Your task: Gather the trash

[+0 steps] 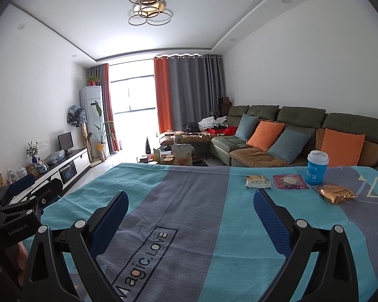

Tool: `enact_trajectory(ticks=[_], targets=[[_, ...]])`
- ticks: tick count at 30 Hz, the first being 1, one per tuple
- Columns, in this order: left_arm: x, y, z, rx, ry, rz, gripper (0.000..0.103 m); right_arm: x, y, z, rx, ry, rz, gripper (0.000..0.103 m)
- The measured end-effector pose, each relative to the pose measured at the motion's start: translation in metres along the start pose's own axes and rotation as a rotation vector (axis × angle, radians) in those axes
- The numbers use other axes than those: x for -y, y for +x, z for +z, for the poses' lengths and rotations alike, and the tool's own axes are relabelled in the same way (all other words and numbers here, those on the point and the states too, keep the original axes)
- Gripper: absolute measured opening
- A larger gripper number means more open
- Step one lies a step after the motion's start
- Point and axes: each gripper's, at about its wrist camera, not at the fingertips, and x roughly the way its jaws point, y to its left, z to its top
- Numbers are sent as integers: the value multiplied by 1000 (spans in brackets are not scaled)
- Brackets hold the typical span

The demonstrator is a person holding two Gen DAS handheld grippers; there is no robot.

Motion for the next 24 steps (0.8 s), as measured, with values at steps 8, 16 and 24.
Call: enact_trajectory(ticks=[8, 16, 24], targets=[[0, 0, 0, 7, -1, 3, 97, -1, 0, 0, 1, -9, 0, 96], [1, 1, 0, 10, -1, 5, 97, 0, 0, 1, 0, -9, -1, 96], [1, -1, 0, 13, -1, 6, 97, -1, -1, 2, 1, -9, -1, 96]])
